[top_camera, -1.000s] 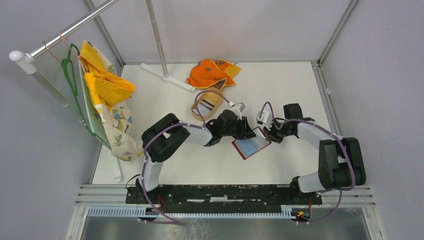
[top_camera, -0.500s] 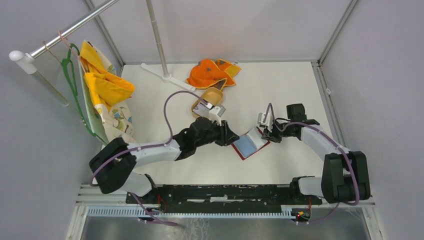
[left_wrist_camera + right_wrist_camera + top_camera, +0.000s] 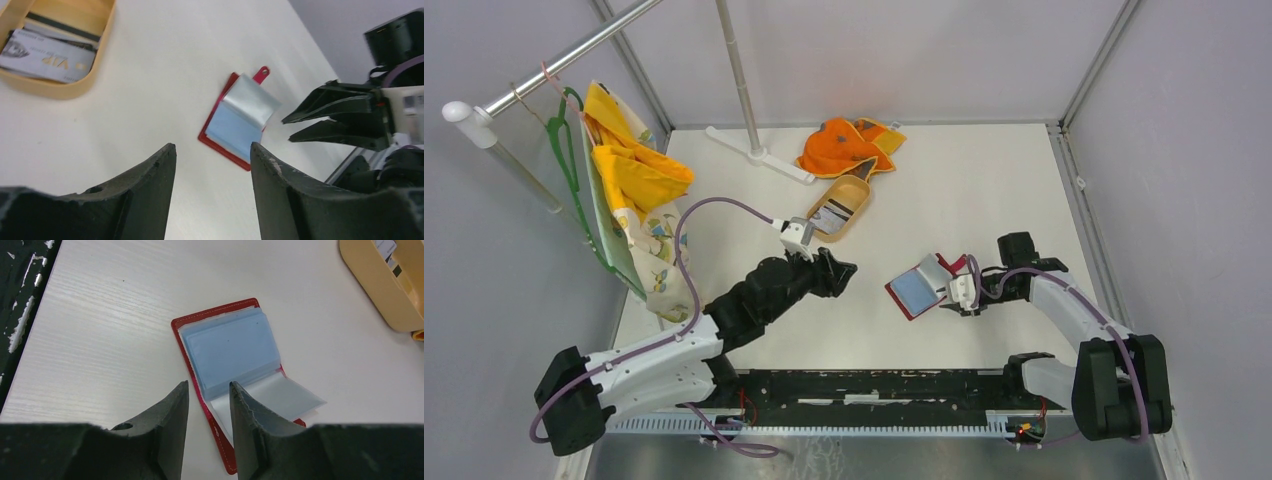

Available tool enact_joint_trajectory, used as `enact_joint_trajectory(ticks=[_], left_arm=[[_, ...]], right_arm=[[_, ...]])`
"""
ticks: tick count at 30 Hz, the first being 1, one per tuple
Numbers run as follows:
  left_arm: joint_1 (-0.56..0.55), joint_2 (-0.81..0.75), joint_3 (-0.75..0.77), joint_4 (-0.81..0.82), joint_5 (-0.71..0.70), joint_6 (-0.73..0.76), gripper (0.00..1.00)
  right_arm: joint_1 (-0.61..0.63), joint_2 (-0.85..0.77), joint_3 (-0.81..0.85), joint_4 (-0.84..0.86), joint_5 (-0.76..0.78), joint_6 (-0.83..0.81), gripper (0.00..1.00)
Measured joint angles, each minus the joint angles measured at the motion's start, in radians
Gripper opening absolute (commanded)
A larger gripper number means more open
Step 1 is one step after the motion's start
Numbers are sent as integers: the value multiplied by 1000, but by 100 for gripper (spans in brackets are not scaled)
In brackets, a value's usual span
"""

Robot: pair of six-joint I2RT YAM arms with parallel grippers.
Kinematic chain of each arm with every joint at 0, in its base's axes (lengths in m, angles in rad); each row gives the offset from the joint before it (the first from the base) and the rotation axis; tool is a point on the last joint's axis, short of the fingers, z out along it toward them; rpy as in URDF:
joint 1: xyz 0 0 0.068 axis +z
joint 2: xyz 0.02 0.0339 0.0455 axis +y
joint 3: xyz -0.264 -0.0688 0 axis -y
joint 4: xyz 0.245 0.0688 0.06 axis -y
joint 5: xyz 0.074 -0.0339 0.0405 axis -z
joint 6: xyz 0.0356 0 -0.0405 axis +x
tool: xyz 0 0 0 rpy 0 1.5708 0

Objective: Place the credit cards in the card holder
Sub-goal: Move the storage box to the center of the board.

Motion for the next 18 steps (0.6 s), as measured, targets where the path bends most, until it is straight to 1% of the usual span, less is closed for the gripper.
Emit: enact_joint_trajectory(ticks=[4,10,14,18], left_arm=[[0,-7,-44,-53,-53,-2,64],[1,24,-53,-114,-134,-12,67],[21,78,-38,-154,-175,-16,67],[61,137,0,-173,-182,-17,68]], right_arm=[[18,3,0,-8,-2,-36,36],[59,18,0,-3,6,-35,36],[64,18,0,-5,7,-32,35],[65,18,2,-15,7,-31,36]])
